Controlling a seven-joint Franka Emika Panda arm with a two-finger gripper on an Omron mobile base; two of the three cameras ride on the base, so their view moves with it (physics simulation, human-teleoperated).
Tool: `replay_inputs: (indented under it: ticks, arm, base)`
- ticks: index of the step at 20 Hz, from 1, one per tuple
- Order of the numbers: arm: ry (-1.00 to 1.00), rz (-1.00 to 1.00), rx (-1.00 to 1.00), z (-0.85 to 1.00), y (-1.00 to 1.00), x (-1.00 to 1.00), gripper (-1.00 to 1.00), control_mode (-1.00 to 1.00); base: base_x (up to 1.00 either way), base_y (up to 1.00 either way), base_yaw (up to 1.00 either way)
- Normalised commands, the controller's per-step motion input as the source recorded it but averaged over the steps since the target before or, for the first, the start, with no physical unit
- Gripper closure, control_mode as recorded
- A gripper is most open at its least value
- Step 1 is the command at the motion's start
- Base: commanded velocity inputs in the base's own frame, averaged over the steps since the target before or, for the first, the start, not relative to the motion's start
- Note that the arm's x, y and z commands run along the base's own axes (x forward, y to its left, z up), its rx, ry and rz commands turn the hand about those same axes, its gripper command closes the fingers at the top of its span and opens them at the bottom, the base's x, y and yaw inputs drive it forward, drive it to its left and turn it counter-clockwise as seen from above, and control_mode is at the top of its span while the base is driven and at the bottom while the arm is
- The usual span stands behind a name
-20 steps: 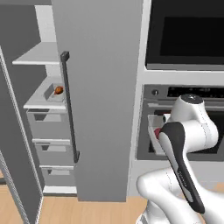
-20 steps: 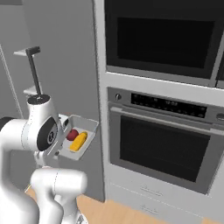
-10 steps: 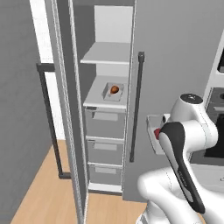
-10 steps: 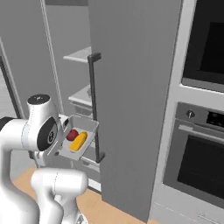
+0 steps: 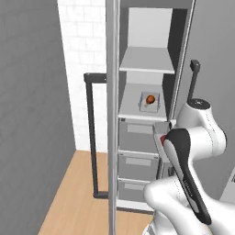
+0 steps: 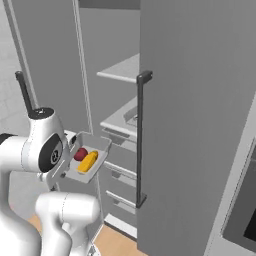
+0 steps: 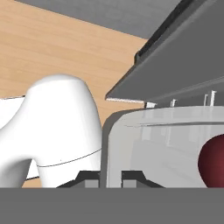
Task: Take the meat container that has the chicken drumstick and place it on the second highest rack of the freezer. Then take the vegetable container that has the corn and tomato and place it on the highest rack of the freezer.
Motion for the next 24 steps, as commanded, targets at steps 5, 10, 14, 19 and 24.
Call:
replay_inputs:
  ticks: [5, 10, 14, 19, 24]
  arm:
    - [0.0, 0.0, 0.0, 0.0, 0.0, 0.0, 1.0, 1.0]
    - [0.0, 0.0, 0.0, 0.0, 0.0, 0.0, 1.0, 1.0]
    - [0.0, 0.0, 0.0, 0.0, 0.0, 0.0, 1.0, 1.0]
    - [0.0, 0.0, 0.0, 0.0, 0.0, 0.0, 1.0, 1.0]
    - [0.0, 0.0, 0.0, 0.0, 0.0, 0.0, 1.0, 1.0]
  base:
    - [0.55, 0.03, 0.0]
    - [0.34, 0.18, 0.0]
    - [0.39, 0.29, 0.0]
    - [0.55, 0.18, 0.0]
    - [0.74, 0.0, 0.0]
